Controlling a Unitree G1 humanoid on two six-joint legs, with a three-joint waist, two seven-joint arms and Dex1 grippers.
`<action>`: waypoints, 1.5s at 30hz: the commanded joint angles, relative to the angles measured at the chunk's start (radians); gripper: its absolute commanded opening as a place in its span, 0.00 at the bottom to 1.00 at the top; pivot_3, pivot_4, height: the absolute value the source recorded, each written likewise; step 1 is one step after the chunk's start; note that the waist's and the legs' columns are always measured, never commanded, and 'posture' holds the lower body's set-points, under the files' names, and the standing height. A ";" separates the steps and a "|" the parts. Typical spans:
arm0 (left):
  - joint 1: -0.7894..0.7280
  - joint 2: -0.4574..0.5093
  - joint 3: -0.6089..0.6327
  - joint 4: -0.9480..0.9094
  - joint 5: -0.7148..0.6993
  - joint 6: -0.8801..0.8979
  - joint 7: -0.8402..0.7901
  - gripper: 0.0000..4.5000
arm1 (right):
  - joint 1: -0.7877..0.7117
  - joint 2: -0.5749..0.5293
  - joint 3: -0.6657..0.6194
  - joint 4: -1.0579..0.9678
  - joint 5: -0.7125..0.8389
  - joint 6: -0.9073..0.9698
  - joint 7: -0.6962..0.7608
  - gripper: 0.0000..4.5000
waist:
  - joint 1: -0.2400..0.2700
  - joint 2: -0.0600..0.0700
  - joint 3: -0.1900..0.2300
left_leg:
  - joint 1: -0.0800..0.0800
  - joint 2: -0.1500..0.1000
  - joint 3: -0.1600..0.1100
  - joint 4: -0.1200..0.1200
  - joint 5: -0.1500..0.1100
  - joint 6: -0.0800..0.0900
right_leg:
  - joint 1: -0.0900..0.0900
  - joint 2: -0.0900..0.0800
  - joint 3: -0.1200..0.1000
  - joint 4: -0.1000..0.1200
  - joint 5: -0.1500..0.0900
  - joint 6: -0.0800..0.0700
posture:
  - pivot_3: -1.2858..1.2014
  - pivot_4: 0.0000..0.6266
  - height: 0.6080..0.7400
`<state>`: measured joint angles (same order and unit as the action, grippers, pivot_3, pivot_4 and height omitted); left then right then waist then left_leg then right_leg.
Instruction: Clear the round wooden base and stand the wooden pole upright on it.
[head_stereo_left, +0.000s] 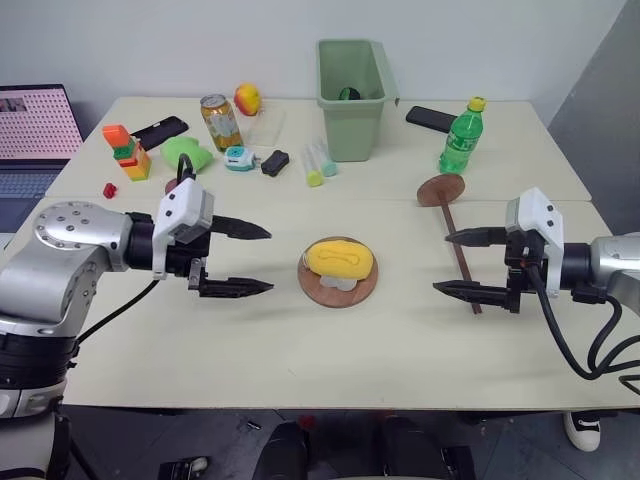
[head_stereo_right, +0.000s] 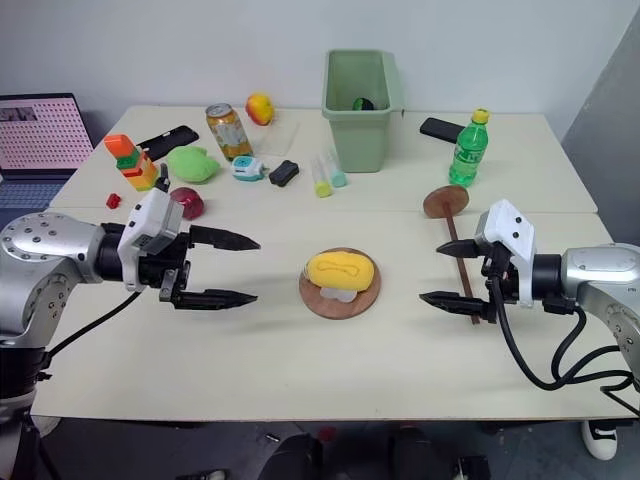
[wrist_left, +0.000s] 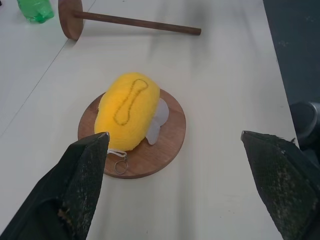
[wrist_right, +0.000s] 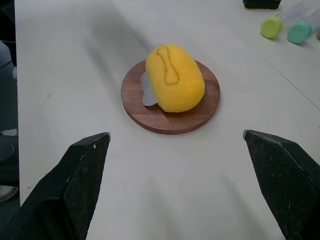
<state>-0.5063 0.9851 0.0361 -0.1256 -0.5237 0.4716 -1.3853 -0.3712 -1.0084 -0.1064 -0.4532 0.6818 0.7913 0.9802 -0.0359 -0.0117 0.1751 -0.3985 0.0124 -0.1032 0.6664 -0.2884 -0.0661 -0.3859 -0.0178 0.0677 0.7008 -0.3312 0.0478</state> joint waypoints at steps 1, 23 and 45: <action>-0.031 -0.012 0.024 0.010 0.000 -0.005 0.027 0.98 | -0.010 0.000 -0.029 -0.030 0.006 -0.015 -0.003 1.00 | 0.000 0.000 0.000 | 0.000 0.000 0.000 0.000 0.000 0.000 | 0.000 0.000 0.000 0.000 0.000 0.000 | 0.52 0.24 1.00; -0.183 -0.197 -0.153 0.203 0.150 -0.142 0.012 0.98 | -0.065 0.006 -0.010 -0.058 0.061 0.014 0.027 1.00 | 0.002 0.000 0.000 | 0.000 -0.001 -0.002 0.002 0.000 0.000 | 0.002 0.000 -0.002 0.000 0.000 0.000 | 0.52 0.24 1.00; -0.546 -0.665 -0.397 1.132 0.596 -0.651 0.158 0.80 | -0.100 0.001 -0.036 -0.147 0.126 0.088 -0.045 1.00 | 0.003 -0.001 0.000 | -0.002 -0.003 -0.005 0.010 0.000 0.001 | 0.004 -0.001 -0.004 0.003 0.000 0.000 | 0.52 0.24 1.00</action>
<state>-1.0698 0.3105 -0.3799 0.9988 0.0677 -0.1685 -1.1973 -0.4780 -0.9988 -0.0976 -0.5671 0.7781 0.8722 0.9517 -0.0331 -0.0126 0.1753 -0.3999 0.0091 -0.1084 0.6768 -0.2887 -0.0655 -0.3815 -0.0188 0.0635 0.7040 -0.3313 0.0482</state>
